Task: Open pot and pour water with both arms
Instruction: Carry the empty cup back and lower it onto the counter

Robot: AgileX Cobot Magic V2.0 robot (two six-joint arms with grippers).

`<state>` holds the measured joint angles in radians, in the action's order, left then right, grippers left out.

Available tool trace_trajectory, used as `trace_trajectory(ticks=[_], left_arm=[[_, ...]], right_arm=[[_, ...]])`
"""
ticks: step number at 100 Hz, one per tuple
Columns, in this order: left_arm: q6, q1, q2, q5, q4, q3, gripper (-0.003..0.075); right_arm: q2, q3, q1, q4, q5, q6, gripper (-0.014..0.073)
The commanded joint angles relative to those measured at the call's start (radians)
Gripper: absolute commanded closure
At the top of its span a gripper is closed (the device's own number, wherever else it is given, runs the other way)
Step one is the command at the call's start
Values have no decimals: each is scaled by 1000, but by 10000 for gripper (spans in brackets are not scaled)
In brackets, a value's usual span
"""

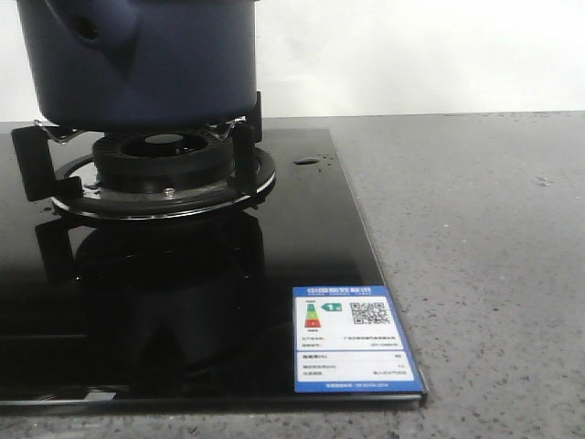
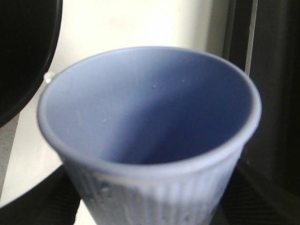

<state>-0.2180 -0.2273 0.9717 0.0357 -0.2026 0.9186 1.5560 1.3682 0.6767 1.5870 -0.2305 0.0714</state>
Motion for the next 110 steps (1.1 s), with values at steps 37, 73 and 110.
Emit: trace_trajectory(ticks=[37,73,110], left_arm=[[0,3,-23,114,1,39,360],[0,3,-23,114,1,39,360],[0,3,-21,110,2,39,360]], right_arm=[[-88,32,-34,1,-145,-639,225],[-270,-183,-301,-33,64,-1169,225],[-371,-439,-667,-125,484,-1322,226]])
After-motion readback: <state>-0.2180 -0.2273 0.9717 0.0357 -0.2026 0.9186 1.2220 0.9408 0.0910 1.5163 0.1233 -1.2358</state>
